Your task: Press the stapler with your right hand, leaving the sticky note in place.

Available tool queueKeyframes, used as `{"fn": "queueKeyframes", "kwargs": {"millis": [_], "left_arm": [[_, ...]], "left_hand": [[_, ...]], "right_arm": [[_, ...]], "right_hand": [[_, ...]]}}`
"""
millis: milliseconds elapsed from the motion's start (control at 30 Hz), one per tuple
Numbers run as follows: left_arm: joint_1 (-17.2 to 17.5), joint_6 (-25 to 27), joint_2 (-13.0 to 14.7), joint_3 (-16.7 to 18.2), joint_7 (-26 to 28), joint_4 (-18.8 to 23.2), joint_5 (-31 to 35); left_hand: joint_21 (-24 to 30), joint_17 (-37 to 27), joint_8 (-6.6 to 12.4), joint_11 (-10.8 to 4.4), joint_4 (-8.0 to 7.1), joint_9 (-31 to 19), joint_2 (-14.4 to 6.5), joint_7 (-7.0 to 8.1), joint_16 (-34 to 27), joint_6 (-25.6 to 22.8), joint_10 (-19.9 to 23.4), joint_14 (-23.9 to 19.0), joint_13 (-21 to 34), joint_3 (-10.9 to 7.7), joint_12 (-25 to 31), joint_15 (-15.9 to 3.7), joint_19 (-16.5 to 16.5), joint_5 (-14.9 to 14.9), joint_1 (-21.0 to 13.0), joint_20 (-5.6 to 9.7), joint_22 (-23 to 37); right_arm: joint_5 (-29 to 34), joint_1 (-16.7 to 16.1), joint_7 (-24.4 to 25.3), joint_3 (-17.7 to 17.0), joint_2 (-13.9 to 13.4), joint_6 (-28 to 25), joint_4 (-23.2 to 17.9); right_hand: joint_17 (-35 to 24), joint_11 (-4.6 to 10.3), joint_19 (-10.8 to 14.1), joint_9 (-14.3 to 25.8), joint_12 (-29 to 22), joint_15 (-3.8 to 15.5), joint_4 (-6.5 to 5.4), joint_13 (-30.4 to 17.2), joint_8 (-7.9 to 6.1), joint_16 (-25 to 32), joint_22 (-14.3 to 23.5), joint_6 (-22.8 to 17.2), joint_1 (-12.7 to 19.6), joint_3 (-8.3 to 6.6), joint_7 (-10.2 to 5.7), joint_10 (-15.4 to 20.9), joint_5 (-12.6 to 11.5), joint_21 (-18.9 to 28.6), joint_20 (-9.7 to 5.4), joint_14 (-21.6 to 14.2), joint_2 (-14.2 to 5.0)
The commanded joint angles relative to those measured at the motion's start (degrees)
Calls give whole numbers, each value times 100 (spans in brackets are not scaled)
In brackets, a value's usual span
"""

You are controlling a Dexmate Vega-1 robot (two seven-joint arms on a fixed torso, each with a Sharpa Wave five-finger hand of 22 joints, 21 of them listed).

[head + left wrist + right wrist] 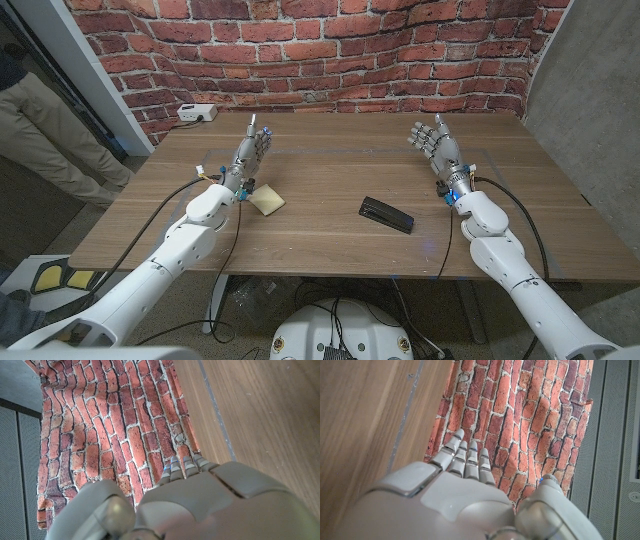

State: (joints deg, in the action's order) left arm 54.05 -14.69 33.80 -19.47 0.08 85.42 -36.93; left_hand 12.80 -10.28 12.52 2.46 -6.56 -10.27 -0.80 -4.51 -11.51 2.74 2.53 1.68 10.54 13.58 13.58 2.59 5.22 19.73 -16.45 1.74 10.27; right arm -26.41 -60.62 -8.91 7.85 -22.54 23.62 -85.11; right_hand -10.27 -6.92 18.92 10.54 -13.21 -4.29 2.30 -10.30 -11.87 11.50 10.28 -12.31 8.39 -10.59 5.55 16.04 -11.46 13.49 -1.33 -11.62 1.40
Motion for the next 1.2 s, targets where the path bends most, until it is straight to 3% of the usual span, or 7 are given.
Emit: {"fn": "queueKeyframes", "kwargs": {"millis": [33,267,300,467,567,733,1200], "left_arm": [[-73,-75,-10,-5,-78,-40,12],[-34,5,-8,5,-2,44,-17],[-12,23,-10,6,21,65,-27],[67,153,76,-2,102,223,3],[128,306,199,4,393,434,213],[218,267,235,109,399,545,106],[283,194,252,157,525,627,177]], "left_hand": [[37,-7,33,3,31,-21,-23,-11,-40,-94,82,-78,19,35,34,16,-28,20,-55,-10,14],[65,-7,34,13,42,-22,-80,5,-47,-188,230,-200,21,31,55,2,-157,23,-107,-57,13],[66,-7,54,12,52,-23,-132,-99,-47,-292,271,-267,21,17,50,13,-196,23,-151,-60,13],[83,-5,58,-2,72,-22,-194,-130,-50,-390,388,-374,21,1,60,6,-303,17,-220,-29,11],[88,-5,77,-4,82,-21,-226,-136,-54,-479,451,-429,21,-10,68,1,-348,12,-255,-23,9],[83,-4,69,-16,91,-21,-256,-120,-49,-491,466,-451,21,-22,61,-6,-362,7,-286,-16,7],[60,-4,52,-16,109,-21,-307,-108,-30,-518,494,-473,22,-40,42,-13,-365,-7,-346,-16,3]], "right_arm": [[208,-402,-20,-113,-88,291,-498],[376,-506,-86,-104,-213,472,-632],[406,-512,-84,-100,-219,510,-634],[529,-532,-134,-81,-245,809,-605],[1028,-549,204,-119,-141,1215,-494],[1867,-613,689,-183,-158,1639,-470],[2590,-695,942,-150,-483,2200,-622]], "right_hand": [[-22,41,84,32,-64,24,37,-26,-48,54,24,-98,76,-37,-48,85,-1,32,5,-88,-30],[-21,59,196,33,-83,81,53,-27,-58,55,24,-174,99,-42,-74,180,-1,52,-9,-183,-50],[-21,66,243,34,-76,110,59,-27,-54,76,24,-187,106,-42,-82,182,-1,61,-15,-275,-54],[-20,75,356,38,-78,137,81,-30,-99,73,24,-360,126,-37,-122,239,-1,75,-45,-388,-55],[-20,53,432,57,-99,158,116,-38,-208,52,23,-720,192,-68,-166,348,-10,64,-65,-478,-116],[-18,111,548,68,-156,223,159,-44,-215,54,22,-817,262,-94,-210,540,-14,76,-103,-599,-151],[-20,251,826,74,-200,395,241,-49,-161,78,22,-836,342,-82,-282,769,-56,115,-238,-890,-107]]}}
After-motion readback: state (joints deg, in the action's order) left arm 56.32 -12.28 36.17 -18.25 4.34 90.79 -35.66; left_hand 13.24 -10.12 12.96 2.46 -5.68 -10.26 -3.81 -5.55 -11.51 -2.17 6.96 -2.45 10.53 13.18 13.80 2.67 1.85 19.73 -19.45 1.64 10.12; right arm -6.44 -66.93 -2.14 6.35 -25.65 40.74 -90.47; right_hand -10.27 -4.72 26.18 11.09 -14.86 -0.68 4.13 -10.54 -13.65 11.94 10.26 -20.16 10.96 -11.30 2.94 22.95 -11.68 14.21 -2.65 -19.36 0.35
